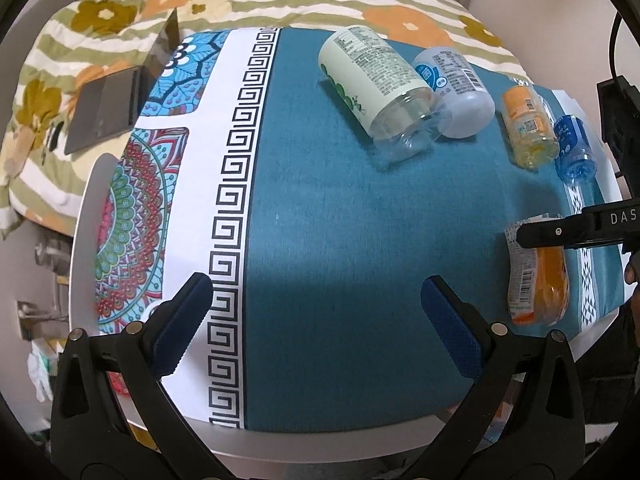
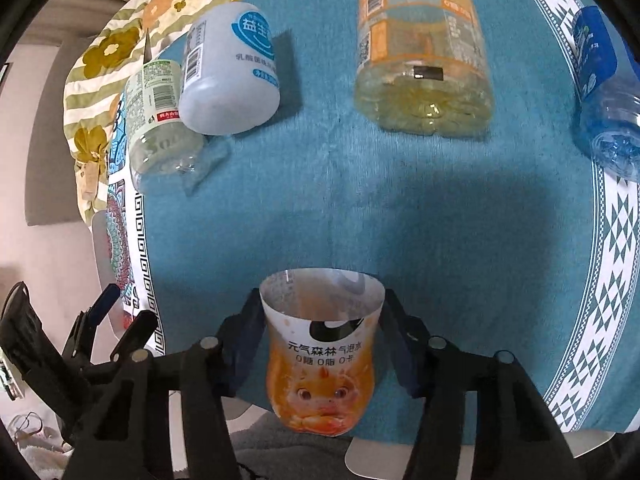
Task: Flip cup upright
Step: 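Grasp the orange-printed cup with the right gripper while the left gripper releases it, then lower the cup upright onto the cloth and open the right gripper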
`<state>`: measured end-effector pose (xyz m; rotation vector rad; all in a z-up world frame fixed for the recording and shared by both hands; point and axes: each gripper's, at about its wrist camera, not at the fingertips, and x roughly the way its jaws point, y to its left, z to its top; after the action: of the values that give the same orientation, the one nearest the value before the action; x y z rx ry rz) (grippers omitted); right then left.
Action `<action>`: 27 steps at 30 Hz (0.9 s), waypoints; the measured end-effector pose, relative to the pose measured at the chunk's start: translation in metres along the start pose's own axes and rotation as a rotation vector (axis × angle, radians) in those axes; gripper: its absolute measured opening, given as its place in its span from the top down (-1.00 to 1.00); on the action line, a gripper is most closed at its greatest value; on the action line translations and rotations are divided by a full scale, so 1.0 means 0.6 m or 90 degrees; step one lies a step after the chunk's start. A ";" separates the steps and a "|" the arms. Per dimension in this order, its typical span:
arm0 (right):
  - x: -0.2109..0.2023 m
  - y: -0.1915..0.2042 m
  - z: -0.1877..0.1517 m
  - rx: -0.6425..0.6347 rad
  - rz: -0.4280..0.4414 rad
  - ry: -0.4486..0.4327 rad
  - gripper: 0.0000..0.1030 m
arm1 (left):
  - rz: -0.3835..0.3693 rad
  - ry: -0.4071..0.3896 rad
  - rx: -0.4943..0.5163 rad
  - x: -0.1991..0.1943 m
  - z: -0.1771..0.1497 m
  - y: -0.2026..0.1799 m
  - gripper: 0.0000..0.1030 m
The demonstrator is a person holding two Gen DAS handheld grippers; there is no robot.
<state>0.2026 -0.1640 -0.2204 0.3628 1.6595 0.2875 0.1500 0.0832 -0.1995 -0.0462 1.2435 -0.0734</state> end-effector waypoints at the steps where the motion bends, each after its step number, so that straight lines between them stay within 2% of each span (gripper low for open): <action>1: 0.000 0.001 -0.002 -0.001 -0.002 -0.002 0.00 | 0.000 -0.001 0.002 -0.001 0.000 -0.001 -1.00; 5: -0.020 0.003 -0.011 -0.009 0.000 -0.029 0.03 | 0.002 -0.009 0.009 -0.014 0.001 -0.007 -1.00; 8: -0.056 0.009 -0.027 -0.018 0.006 -0.093 0.03 | 0.002 -0.020 0.014 -0.028 0.002 -0.011 -1.00; 13: -0.101 0.030 -0.061 -0.041 -0.011 -0.288 0.03 | 0.014 -0.036 0.027 -0.050 0.002 -0.018 -1.00; 15: -0.101 0.042 -0.073 -0.071 -0.054 -0.364 0.04 | 0.022 -0.044 0.035 -0.058 -0.002 -0.020 -1.00; 18: -0.087 0.059 -0.084 -0.120 -0.103 -0.438 0.04 | 0.028 -0.049 0.041 -0.062 -0.011 -0.018 -1.00; 22: -0.061 0.068 -0.098 -0.171 -0.151 -0.477 0.04 | 0.039 -0.050 0.046 -0.056 -0.023 -0.017 -1.00; 27: -0.054 0.060 -0.125 -0.199 -0.162 -0.512 0.02 | 0.037 -0.051 0.031 -0.054 -0.032 -0.007 -1.00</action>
<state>0.1341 -0.1423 -0.1676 0.0093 0.8365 0.1697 0.1211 0.0820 -0.1750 0.0288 1.1620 -0.0499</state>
